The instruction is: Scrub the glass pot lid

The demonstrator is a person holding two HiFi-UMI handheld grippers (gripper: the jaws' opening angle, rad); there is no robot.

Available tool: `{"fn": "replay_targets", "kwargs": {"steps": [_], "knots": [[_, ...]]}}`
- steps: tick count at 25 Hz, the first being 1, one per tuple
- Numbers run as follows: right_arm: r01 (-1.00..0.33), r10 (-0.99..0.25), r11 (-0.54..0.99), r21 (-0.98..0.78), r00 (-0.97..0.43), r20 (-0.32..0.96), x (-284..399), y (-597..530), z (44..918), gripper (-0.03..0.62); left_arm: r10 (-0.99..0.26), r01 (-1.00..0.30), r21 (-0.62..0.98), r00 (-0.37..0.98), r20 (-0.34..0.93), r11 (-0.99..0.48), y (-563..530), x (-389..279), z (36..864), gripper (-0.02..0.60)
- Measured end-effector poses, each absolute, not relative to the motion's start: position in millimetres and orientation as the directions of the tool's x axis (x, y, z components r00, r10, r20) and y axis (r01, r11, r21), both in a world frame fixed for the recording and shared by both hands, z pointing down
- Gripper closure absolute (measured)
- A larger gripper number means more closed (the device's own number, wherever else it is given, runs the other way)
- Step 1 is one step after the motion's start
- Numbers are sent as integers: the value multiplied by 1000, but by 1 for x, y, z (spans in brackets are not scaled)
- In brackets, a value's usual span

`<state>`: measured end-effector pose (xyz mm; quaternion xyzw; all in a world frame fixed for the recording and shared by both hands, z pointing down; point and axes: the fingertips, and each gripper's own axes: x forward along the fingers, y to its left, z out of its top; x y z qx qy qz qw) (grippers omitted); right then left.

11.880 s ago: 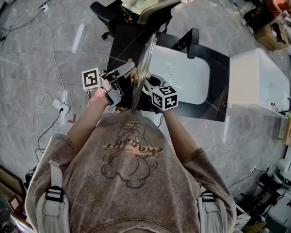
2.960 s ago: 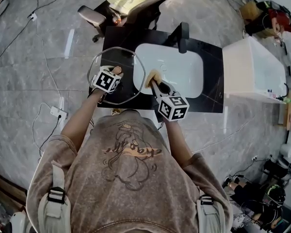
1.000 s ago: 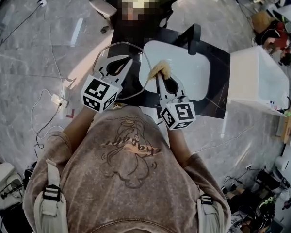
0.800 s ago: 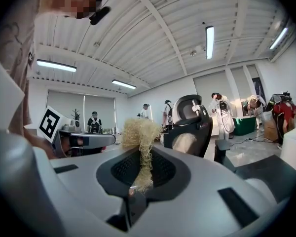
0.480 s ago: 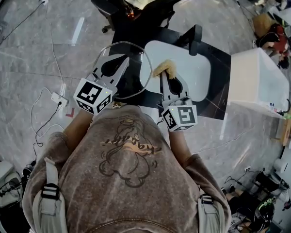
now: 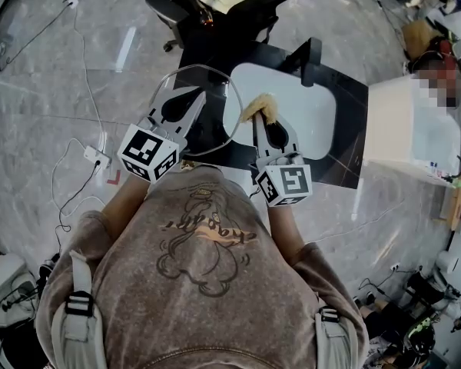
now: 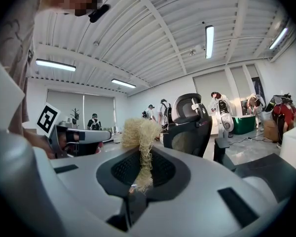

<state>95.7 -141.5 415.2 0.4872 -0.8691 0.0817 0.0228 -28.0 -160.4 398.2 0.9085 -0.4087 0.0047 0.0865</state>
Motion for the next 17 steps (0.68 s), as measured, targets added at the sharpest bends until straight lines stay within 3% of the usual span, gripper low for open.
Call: {"fn": "replay_targets", "kwargs": {"steps": [17], "knots": [[-840, -824, 526, -132, -542, 163, 90, -141, 429, 553, -743, -754, 179, 655, 137, -631, -161, -31, 419, 565]]}}
